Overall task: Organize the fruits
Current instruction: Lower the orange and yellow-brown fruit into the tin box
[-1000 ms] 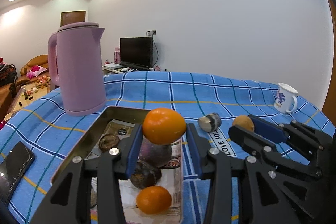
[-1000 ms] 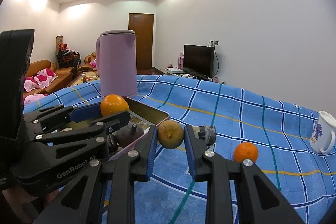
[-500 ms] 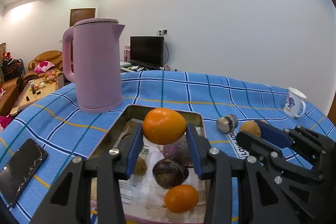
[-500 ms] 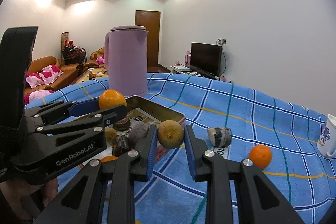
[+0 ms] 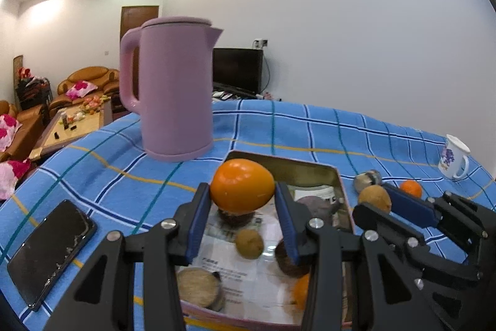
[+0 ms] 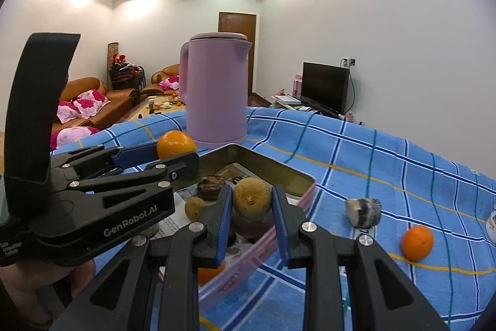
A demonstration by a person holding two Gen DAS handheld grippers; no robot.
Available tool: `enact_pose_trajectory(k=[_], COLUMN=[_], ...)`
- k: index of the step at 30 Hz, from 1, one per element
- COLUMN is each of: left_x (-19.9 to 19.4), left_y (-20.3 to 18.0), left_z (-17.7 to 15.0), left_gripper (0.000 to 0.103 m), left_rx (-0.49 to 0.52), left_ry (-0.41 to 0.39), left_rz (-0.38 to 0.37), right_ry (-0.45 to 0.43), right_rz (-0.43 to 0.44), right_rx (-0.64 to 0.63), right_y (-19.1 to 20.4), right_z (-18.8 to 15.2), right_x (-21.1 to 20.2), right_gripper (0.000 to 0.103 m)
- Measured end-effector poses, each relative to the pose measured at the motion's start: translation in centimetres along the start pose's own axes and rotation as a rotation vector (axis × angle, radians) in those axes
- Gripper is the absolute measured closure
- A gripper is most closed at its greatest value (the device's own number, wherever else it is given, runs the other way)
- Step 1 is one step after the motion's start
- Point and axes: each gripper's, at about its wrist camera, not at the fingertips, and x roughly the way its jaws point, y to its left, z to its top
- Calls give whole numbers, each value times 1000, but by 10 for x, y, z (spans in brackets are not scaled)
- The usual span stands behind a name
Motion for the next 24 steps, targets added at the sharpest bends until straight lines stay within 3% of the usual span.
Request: enact_pose_trajectory(k=[10,24], left_x=[8,17], left_y=[13,16], left_z=[-1,-4], left_gripper=[59,59], left_rx=[-11,-12], left_ry=[46,119], left_rz=[32,17], right_ry=[22,123], right_rz=[44,138], right_rx=[-20,-5], right_y=[13,14], right_z=[4,3], right_x=[12,33], right_gripper=[75,75])
